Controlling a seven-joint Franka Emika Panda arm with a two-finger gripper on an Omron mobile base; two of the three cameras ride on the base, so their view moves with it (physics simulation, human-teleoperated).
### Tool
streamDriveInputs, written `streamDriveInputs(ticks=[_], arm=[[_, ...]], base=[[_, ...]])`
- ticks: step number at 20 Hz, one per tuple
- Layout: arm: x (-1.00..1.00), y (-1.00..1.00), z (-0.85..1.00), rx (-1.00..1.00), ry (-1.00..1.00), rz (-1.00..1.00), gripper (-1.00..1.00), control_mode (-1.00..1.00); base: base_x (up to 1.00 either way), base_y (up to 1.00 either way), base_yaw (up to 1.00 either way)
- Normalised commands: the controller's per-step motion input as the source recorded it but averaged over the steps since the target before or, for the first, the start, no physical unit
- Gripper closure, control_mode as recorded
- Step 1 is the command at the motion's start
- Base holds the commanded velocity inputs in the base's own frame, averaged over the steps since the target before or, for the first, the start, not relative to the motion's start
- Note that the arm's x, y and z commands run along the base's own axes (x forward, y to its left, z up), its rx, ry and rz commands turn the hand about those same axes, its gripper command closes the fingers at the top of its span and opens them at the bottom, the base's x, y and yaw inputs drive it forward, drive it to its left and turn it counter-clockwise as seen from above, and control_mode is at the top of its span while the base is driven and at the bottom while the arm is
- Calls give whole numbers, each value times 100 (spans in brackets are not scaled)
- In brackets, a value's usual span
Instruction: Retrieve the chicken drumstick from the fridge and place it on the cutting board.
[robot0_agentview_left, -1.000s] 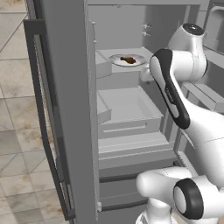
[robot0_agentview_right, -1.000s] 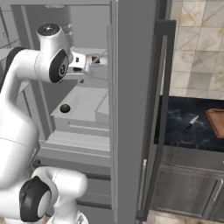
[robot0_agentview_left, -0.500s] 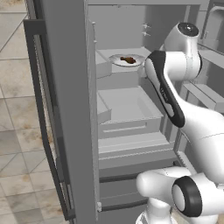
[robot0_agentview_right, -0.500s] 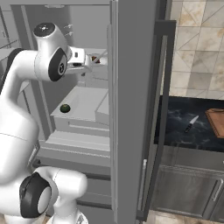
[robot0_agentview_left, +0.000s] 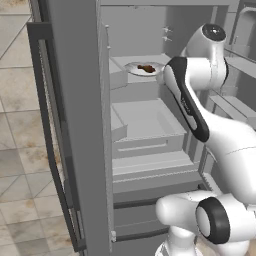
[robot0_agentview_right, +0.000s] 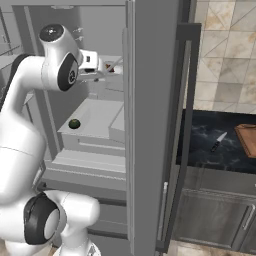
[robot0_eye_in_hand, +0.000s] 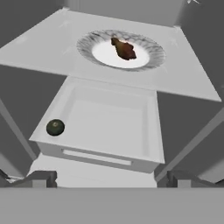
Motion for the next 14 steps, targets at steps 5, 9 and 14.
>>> streamDriveInputs(ticks=[5, 9, 14], arm=[[19, 0, 7, 0, 0, 0, -100, -100], [29, 0, 0, 0, 0, 0, -100, -100], [35, 0, 0, 2, 0, 0, -100, -100]], base=[[0, 0, 0], [0, 0, 0], [0, 0, 0]])
